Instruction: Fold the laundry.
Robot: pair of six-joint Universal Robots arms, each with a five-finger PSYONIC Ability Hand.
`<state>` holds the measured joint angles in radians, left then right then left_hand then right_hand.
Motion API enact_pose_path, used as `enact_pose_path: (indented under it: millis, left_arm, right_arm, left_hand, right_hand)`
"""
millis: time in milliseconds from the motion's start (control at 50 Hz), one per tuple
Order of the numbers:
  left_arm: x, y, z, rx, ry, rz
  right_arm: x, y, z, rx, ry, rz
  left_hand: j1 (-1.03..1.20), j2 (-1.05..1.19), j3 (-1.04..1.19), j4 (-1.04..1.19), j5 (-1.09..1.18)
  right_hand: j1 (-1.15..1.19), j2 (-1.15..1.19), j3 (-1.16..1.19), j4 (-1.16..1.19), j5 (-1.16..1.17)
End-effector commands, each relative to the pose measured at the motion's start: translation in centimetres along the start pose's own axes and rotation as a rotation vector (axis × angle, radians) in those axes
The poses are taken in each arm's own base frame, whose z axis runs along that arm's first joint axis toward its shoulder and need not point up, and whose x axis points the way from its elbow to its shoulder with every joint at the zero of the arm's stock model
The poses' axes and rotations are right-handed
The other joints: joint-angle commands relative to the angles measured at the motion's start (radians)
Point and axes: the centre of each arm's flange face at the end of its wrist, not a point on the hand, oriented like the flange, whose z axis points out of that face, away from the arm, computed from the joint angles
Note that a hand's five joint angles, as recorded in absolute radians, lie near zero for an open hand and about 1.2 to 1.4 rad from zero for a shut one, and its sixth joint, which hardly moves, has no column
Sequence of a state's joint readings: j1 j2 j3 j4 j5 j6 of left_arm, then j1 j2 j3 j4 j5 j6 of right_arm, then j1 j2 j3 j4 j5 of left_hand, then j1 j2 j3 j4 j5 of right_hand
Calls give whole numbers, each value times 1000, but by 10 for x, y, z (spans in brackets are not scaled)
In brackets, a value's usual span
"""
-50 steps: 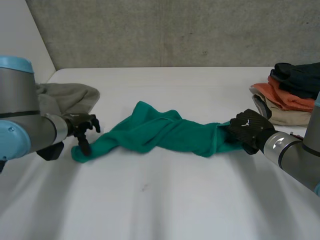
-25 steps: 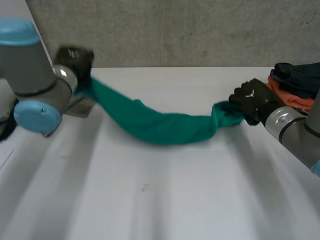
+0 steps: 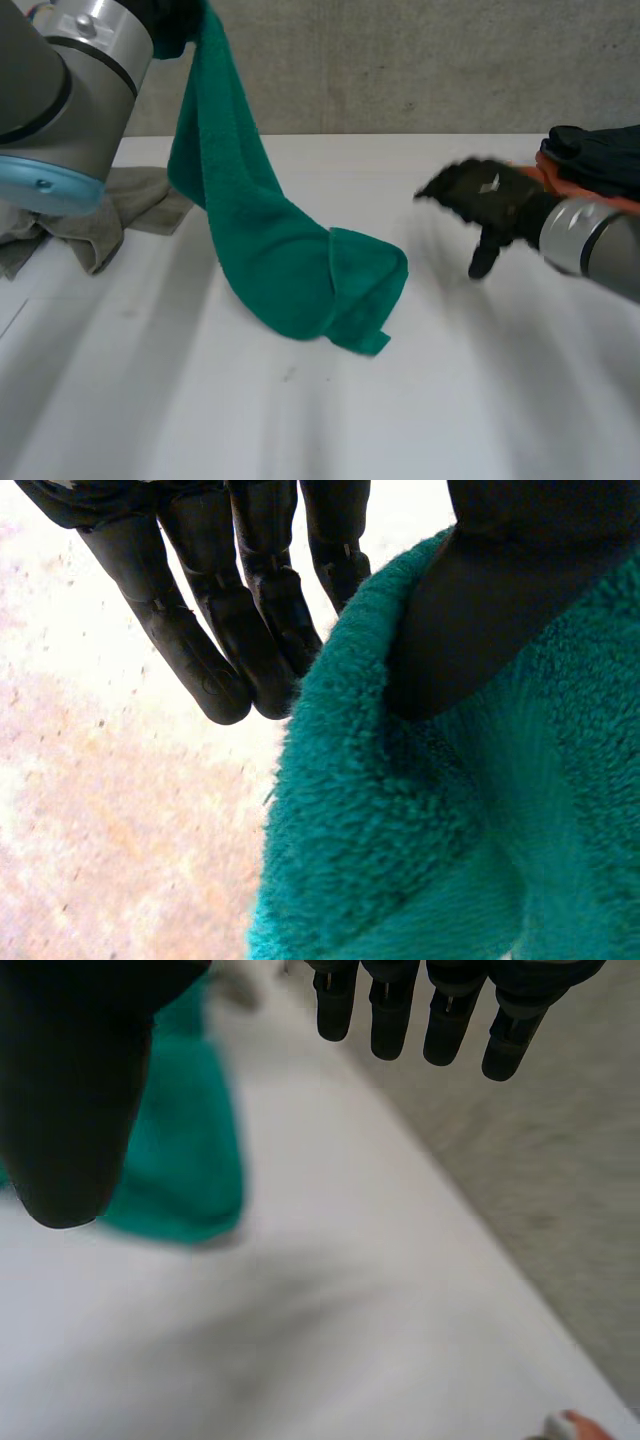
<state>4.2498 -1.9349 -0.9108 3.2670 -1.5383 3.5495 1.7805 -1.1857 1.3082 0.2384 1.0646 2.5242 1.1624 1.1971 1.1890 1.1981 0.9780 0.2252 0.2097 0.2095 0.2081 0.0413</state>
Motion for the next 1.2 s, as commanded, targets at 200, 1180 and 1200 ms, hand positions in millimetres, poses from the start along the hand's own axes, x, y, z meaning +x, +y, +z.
enact_pose_path:
  millis: [200,1180,1200]
  left_arm:
    - [26,-81,-75,119,208,-66]
    - [82,179,-106,-639,260,143]
    - [81,177,-108,-646,263,139]
  right_arm:
    - [-58,-19,98,79,-261,370]
    - [-64,66,49,-33,99,-77]
    - [-63,66,47,-48,98,-78]
  left_hand:
    - [234,199,207,198,244]
    - [-15,-49,-41,-50,-5]
    - [-88,-123,-115,-124,-78]
  right_hand:
    - [-51,-35,-35,-34,-41]
    - [635,650,651,652,644]
    - [511,527,527,528,521]
